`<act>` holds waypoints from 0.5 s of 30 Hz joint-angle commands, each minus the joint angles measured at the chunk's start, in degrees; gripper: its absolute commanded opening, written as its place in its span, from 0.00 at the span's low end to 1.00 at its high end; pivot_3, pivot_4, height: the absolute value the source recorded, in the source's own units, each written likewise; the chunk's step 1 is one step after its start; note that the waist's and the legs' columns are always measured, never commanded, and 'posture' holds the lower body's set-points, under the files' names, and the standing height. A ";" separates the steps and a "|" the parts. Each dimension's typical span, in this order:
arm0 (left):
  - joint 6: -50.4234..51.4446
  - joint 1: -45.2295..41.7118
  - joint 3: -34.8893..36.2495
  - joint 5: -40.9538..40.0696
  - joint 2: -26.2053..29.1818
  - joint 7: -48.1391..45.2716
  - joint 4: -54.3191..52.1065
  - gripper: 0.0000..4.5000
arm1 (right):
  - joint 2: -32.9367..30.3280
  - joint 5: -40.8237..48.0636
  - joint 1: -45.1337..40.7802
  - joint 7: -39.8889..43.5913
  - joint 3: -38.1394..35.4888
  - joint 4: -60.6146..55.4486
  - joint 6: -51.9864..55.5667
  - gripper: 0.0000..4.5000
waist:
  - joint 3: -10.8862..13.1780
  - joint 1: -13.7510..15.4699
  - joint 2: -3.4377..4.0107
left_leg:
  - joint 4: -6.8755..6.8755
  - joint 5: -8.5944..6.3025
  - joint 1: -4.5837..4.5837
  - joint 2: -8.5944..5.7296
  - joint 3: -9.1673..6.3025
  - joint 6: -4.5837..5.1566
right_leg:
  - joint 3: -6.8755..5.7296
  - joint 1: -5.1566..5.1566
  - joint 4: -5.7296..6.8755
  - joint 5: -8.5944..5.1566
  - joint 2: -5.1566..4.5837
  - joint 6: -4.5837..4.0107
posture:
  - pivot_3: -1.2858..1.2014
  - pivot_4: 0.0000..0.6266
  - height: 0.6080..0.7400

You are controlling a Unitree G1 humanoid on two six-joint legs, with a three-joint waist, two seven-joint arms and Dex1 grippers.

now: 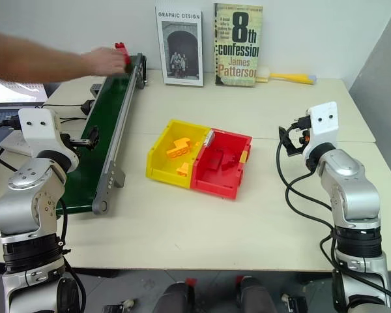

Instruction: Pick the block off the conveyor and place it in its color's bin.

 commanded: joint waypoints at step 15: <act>-0.73 1.56 2.94 -0.85 -1.87 2.77 -4.95 1.00 | -0.68 -0.56 -2.05 0.74 -0.92 -0.65 -1.13 1.00 | 0.00 -0.02 0.00 | 0.00 0.00 0.00 0.00 0.00 0.00 | 0.01 0.00 0.00 0.00 0.00 0.00 | 0.52 0.24 1.00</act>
